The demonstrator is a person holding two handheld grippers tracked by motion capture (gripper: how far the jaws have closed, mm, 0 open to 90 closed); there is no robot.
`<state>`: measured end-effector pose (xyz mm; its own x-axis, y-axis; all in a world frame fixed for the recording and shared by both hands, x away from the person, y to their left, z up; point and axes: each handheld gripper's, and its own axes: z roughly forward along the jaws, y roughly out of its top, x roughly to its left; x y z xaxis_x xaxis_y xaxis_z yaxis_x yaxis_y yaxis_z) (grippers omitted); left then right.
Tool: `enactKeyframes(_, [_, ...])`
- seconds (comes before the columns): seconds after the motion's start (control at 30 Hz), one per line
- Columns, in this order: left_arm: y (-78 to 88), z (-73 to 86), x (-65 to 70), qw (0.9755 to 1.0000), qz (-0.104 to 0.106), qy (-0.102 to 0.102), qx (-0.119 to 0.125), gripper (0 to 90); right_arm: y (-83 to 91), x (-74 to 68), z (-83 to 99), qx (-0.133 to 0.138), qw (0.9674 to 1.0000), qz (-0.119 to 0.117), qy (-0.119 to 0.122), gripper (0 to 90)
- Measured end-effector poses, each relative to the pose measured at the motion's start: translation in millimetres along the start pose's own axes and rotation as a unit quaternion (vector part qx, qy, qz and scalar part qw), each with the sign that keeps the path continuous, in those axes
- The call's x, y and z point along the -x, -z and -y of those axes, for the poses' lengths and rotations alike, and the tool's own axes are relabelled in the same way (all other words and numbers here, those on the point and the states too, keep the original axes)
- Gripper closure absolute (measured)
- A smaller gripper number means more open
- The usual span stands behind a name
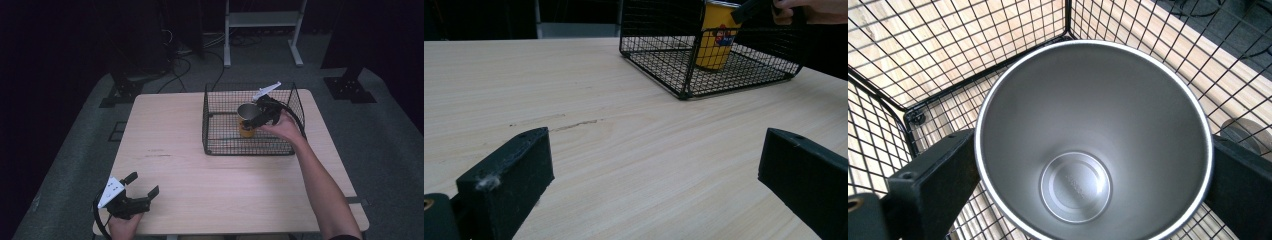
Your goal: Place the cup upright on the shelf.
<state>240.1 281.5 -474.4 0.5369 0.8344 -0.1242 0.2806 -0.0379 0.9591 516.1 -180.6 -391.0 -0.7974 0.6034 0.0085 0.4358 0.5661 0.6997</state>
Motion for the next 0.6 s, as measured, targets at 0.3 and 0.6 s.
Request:
enactKeyframes(0.3, [2.2, -0.1, -2.0, 1.0000, -0.004, 0.003, 0.004, 0.4, 5.7, -2.1, -1.8, 0.006, 1.0000, 0.006, -0.002, 1.2])
enactKeyframes(0.6, [2.6, 0.0, -2.8, 0.9999, -0.010, 0.006, 0.004, 0.4, 17.2, 2.1, -1.1, 0.022, 0.9996, 0.007, -0.013, 1.3])
